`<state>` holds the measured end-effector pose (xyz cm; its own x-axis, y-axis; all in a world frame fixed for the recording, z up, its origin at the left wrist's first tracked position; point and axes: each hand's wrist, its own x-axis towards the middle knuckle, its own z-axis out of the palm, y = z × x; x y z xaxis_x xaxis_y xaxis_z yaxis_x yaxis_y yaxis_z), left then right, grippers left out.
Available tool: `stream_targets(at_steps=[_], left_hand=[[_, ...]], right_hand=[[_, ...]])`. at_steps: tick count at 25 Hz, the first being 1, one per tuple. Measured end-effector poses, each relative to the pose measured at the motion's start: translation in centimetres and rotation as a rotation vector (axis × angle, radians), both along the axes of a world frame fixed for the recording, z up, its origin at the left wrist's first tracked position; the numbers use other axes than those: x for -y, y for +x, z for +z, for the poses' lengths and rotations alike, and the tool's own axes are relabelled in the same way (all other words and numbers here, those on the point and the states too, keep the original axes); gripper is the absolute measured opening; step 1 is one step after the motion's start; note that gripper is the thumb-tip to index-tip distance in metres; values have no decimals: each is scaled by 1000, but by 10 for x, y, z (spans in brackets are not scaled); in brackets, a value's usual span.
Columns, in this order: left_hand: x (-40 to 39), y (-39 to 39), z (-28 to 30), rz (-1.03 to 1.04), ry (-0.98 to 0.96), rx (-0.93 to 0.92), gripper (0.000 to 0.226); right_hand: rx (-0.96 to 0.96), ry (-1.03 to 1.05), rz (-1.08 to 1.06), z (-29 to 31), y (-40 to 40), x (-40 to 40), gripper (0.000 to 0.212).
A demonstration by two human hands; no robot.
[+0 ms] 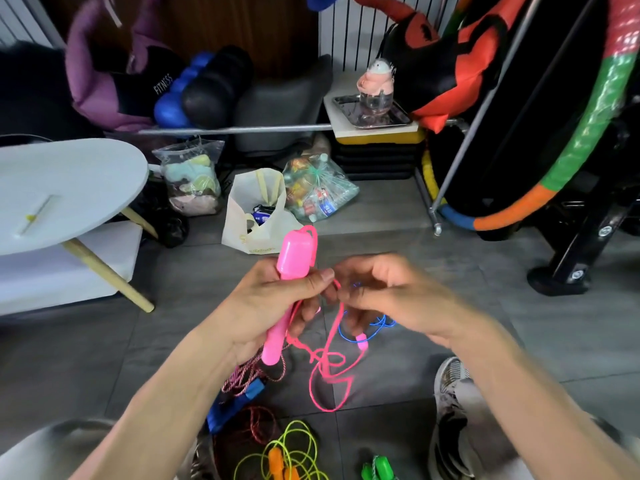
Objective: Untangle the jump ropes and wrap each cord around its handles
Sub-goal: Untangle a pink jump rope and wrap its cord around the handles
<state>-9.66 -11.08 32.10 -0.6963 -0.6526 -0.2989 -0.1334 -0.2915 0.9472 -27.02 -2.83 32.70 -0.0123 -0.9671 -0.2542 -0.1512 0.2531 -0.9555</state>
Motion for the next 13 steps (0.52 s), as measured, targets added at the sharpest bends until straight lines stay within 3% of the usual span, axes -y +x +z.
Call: stream_targets(at_steps=[4,5,7,10,11,13], left_hand=[[0,-2,1,-7,36,12,23],[1,-2,1,-15,42,18,23],[2,-2,1,-15,28,51,24],[5,1,1,-15,5,74,26],[5,2,2,-19,7,67,27],[3,3,5,-36,16,37,27]], right_hand=[[-123,-91,-115,-5,-7,5,1],[-142,-133,-179,-3,-14,5,9],[-121,-212,-434,3,-28,6,18],[-22,-296,-1081,10,-68,3,20],[-52,-289,-1204,10,-79,1,16],[-232,-254,-1162,7,-79,0,35]])
